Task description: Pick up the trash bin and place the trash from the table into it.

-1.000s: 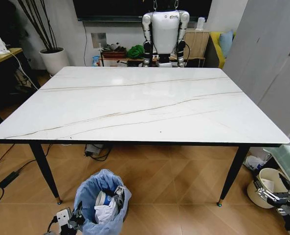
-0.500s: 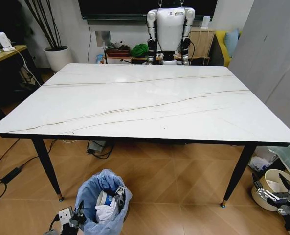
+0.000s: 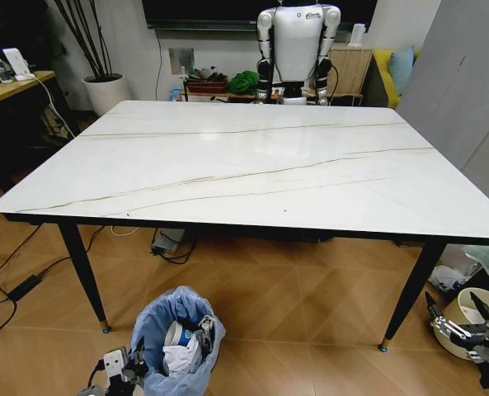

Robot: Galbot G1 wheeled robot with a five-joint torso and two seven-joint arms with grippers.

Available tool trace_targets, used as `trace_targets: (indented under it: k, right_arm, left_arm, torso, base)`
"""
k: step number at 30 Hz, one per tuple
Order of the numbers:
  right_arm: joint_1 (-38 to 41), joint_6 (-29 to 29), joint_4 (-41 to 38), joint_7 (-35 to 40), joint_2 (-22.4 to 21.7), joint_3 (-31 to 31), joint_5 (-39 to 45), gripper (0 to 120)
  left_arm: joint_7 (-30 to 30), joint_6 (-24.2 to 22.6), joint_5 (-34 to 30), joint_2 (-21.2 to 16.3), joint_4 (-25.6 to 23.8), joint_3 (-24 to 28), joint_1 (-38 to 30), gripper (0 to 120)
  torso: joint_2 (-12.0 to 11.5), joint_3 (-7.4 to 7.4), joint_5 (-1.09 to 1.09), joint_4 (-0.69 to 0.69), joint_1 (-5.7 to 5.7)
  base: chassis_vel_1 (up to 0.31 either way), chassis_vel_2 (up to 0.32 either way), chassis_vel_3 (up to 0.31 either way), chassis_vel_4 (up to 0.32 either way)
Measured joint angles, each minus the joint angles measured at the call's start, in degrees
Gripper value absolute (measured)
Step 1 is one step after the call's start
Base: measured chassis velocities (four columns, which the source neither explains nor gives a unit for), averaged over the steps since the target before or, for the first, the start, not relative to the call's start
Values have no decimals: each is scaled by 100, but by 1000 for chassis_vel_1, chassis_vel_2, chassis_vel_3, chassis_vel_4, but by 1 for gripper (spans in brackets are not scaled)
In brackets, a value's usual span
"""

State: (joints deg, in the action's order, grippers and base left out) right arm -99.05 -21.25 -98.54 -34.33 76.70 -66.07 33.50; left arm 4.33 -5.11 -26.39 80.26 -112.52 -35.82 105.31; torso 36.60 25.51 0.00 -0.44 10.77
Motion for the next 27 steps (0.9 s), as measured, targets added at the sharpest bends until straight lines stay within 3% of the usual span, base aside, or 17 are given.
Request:
trace_targets:
  k: [14, 27]
  right_arm:
    - [0, 0, 0, 0, 0, 0, 0, 100]
    - [0, 0, 0, 0, 0, 0, 0, 100]
  left_arm:
    - [-21, 86, 47, 29, -2, -19, 19, 0]
    - [-28, 76, 41, 52, 1, -1, -11, 0]
  torso:
    - [19, 13, 0, 0, 5]
    - [-194, -109, 0, 0, -85]
  base:
    - [0, 0, 0, 0]
    - [0, 0, 0, 0]
